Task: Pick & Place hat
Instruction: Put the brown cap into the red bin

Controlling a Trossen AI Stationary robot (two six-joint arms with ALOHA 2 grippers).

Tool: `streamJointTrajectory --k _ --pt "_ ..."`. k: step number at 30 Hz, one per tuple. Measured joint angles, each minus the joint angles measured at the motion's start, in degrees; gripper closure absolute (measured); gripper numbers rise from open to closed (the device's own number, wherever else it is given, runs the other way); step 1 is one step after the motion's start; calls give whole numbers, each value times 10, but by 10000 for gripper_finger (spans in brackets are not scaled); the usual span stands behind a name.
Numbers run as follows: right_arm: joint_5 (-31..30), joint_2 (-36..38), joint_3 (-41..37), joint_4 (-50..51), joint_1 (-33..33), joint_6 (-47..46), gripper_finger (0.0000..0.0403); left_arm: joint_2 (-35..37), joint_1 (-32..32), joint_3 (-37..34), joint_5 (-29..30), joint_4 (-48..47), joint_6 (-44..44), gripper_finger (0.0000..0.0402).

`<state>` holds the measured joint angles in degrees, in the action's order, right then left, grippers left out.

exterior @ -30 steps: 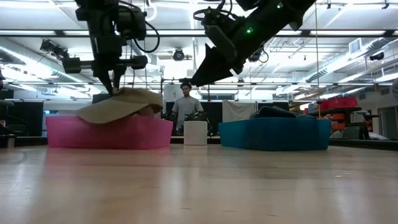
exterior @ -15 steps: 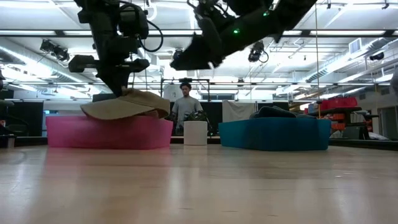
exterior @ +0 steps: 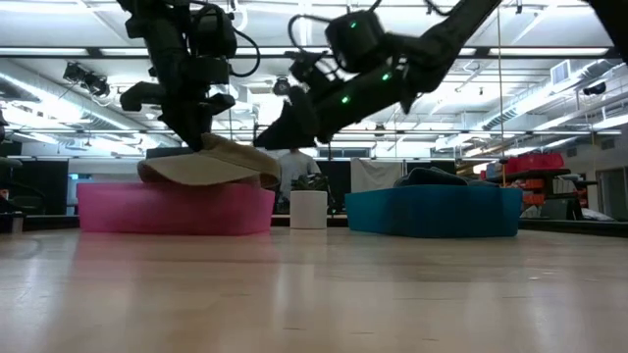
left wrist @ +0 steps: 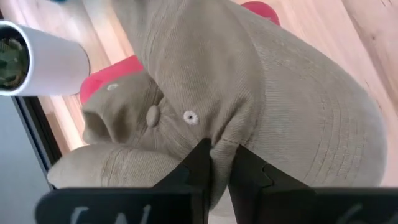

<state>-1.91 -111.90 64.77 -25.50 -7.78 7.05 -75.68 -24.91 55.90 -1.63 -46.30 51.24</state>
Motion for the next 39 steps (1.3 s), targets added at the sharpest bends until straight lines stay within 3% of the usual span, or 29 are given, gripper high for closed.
streamJointTrajectory --k 7,11,16,19,21,25,29,39 --pt "-2 -83 95 24 -11 16 167 0 6 0 2 2 90 358" --pt "-4 -108 140 73 -11 25 187 0 7 0 4 0 85 372" --pt "-1 -111 148 88 -8 25 279 0 8 0 24 4 0 376" --pt "0 -109 148 89 -8 22 358 0 8 0 53 8 -31 362" --pt "-1 -109 148 85 -6 -1 388 0 8 0 83 11 -54 350" --pt "-3 -105 148 63 -2 -34 376 0 8 0 130 13 -86 329" --pt "-3 -100 153 25 10 -36 389 0 8 0 137 13 -73 323" --pt "-1 -118 190 72 17 -47 384 0 3 0 168 21 -34 330"
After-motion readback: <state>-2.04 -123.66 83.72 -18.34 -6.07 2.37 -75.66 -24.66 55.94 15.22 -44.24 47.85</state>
